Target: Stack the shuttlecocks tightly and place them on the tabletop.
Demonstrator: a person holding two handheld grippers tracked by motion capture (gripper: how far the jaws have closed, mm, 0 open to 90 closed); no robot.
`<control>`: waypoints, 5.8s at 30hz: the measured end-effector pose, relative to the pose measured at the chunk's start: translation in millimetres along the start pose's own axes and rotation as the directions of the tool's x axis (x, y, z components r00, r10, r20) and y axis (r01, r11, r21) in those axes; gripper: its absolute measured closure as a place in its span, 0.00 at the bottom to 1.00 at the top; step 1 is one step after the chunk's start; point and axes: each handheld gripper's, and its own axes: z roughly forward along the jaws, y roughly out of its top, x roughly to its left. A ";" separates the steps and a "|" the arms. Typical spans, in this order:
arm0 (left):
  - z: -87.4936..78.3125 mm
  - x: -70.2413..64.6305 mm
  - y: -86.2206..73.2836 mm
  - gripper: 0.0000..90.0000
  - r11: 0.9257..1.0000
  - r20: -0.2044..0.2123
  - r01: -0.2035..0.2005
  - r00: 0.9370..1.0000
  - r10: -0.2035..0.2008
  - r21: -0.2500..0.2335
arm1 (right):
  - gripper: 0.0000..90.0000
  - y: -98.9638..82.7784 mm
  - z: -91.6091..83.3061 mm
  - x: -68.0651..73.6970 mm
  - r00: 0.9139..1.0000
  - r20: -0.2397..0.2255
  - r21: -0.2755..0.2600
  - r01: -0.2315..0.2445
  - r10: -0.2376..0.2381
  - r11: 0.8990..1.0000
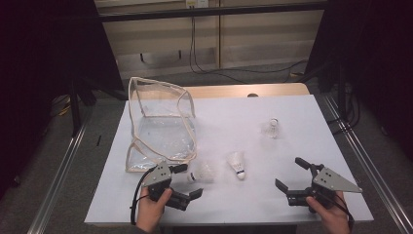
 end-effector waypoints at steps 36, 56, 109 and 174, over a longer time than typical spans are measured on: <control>37.1 -15.2 13.7 0.02 0.998 -0.082 0.013 0.997 -0.008 0.057 | 0.01 0.0 0.1 -0.1 1.000 0.000 0.001 0.001 -0.001 1.000; 59.0 -21.6 14.3 0.05 0.991 -0.232 0.045 0.973 -0.014 0.128 | 0.01 0.1 0.5 0.3 1.000 -0.004 -0.002 0.001 -0.001 1.000; 44.7 -29.9 24.5 0.79 0.977 -0.329 0.118 0.943 -0.053 0.179 | 0.01 1.5 -1.2 1.1 1.000 -0.011 -0.011 0.009 -0.009 1.000; 68.2 -16.7 120.5 0.98 0.980 -0.225 0.166 0.964 -0.139 0.109 | 0.01 0.8 -3.3 -0.1 1.000 -0.006 -0.015 0.002 -0.002 1.000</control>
